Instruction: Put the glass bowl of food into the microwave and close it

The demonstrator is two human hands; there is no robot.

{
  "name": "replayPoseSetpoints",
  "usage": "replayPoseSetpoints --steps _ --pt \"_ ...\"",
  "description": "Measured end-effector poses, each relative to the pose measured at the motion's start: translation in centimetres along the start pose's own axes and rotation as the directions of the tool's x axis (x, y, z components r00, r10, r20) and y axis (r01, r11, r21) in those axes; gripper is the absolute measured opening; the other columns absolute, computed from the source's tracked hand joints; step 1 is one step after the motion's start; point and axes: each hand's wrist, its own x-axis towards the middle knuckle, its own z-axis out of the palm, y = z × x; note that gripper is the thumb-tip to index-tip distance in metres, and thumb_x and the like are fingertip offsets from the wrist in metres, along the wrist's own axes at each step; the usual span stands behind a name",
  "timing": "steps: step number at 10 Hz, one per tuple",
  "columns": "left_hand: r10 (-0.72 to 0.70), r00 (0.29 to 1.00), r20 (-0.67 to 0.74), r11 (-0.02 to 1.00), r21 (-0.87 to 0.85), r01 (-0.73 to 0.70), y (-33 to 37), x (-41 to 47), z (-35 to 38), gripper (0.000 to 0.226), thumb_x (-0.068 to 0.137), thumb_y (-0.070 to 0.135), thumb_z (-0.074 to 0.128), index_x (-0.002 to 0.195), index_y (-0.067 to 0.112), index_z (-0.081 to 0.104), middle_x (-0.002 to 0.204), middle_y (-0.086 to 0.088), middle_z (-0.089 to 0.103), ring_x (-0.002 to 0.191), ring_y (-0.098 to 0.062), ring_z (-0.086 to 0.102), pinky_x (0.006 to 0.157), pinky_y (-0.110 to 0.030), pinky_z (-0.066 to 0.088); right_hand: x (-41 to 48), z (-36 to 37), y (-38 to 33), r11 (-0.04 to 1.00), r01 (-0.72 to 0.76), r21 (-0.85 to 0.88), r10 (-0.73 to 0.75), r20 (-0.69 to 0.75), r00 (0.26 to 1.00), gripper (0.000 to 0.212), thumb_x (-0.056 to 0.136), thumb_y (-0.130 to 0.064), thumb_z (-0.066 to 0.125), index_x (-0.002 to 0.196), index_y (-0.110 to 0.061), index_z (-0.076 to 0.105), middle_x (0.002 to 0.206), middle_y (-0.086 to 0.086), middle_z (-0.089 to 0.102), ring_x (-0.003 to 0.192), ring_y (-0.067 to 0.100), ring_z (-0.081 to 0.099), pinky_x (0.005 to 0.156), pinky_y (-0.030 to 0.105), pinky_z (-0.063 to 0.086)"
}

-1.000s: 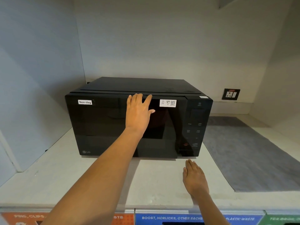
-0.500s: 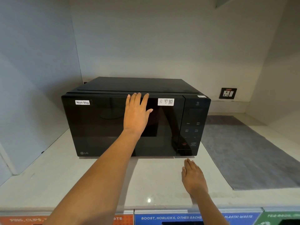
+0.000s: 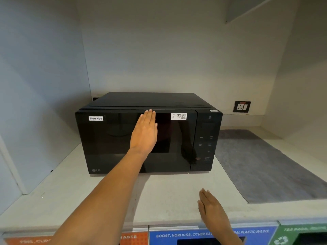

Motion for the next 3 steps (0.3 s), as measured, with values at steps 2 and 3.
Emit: replayPoseSetpoints --steps 2,3 --pt "-0.015 1.000 0.008 0.999 0.052 0.015 -0.3 -1.7 -2.2 0.054 0.103 0.031 0.022 0.150 0.006 0.010 0.160 -0.011 0.014 0.149 -0.022 0.011 0.122 -0.032 0.008 -7.6 -5.3 1.3 0.975 0.087 0.207 -0.077 -0.057 0.995 0.103 0.041 -0.091 -0.009 0.119 -0.055 0.048 0.133 -0.018 0.049 0.127 0.006 0.046 0.104 0.012 0.026" --pt "-0.025 0.997 -0.070 0.997 0.070 0.030 -0.4 -1.6 -3.9 0.057 0.102 0.033 0.024 0.150 0.006 0.007 0.161 -0.012 0.011 0.149 -0.022 0.008 0.122 -0.033 0.009 -12.7 -11.7 -0.9 0.931 0.264 0.251 -0.165 -0.356 0.920 0.034 0.063 -0.086 0.034 0.092 -0.074 0.047 0.110 -0.036 0.060 0.103 -0.007 0.057 0.086 -0.004 0.034"
